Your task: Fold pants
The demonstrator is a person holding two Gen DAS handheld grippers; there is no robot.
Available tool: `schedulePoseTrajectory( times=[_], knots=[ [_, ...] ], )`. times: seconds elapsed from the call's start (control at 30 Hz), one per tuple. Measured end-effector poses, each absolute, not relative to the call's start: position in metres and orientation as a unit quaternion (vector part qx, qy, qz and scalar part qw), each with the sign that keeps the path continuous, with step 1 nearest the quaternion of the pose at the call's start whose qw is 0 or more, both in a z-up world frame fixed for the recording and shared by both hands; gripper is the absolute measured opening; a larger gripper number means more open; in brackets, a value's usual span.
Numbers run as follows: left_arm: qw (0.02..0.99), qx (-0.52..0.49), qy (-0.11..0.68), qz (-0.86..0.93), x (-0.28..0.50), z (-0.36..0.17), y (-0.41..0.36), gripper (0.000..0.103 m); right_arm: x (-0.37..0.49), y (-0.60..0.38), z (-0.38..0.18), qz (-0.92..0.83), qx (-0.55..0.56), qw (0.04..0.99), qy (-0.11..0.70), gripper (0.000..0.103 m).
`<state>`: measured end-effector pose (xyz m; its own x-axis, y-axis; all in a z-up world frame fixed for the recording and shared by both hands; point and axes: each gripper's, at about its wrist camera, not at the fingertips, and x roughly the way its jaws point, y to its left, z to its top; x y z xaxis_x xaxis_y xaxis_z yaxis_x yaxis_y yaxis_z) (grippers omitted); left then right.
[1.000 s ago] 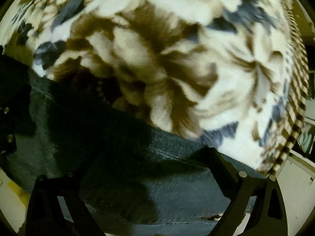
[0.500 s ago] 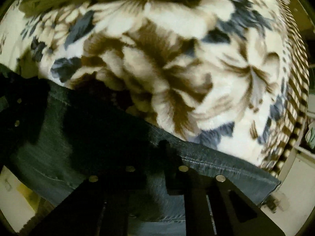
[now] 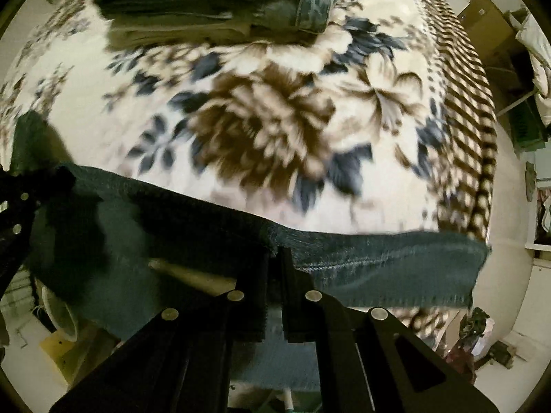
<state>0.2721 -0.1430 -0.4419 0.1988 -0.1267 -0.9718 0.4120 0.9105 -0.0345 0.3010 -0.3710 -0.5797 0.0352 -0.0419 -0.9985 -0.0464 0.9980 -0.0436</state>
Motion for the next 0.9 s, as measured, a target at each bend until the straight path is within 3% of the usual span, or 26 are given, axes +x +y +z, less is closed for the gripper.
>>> schedulePoseTrajectory(
  times=[0.3, 0.5, 0.67, 0.7, 0.77, 0.8, 0.87, 0.9],
  knots=[
    [0.725, 0.08, 0.674, -0.113, 0.162, -0.489, -0.134, 0.004, 0.188, -0.346, -0.628, 0.029, -0.046, 0.688, 0.724, 0.006],
    [0.699, 0.068, 0.708, -0.073, 0.145, -0.548, -0.12, 0.004, 0.145, -0.344, -0.688, 0.008, -0.065, 0.657, 0.751, 0.0],
    [0.714, 0.09, 0.692, -0.064, 0.14, -0.543, -0.128, 0.01, 0.132, -0.376, -0.707, -0.011, 0.008, 0.638, 0.77, 0.002],
    [0.714, 0.089, 0.692, -0.061, 0.137, -0.537, -0.13, 0.012, 0.129, -0.385, -0.704, -0.011, 0.035, 0.635, 0.772, 0.008],
    [0.716, 0.068, 0.692, -0.058, 0.131, -0.524, -0.13, 0.036, 0.12, -0.412, -0.691, -0.022, 0.103, 0.637, 0.764, 0.036],
    [0.718, 0.058, 0.691, -0.059, 0.128, -0.517, -0.132, 0.043, 0.116, -0.424, -0.686, -0.027, 0.126, 0.639, 0.758, 0.052],
    [0.728, 0.045, 0.682, -0.056, 0.126, -0.502, -0.137, 0.063, 0.103, -0.462, -0.667, -0.069, 0.191, 0.65, 0.732, 0.059],
    [0.734, 0.038, 0.676, -0.056, 0.126, -0.495, -0.142, 0.064, 0.098, -0.476, -0.661, -0.09, 0.212, 0.653, 0.721, 0.059]
  ],
)
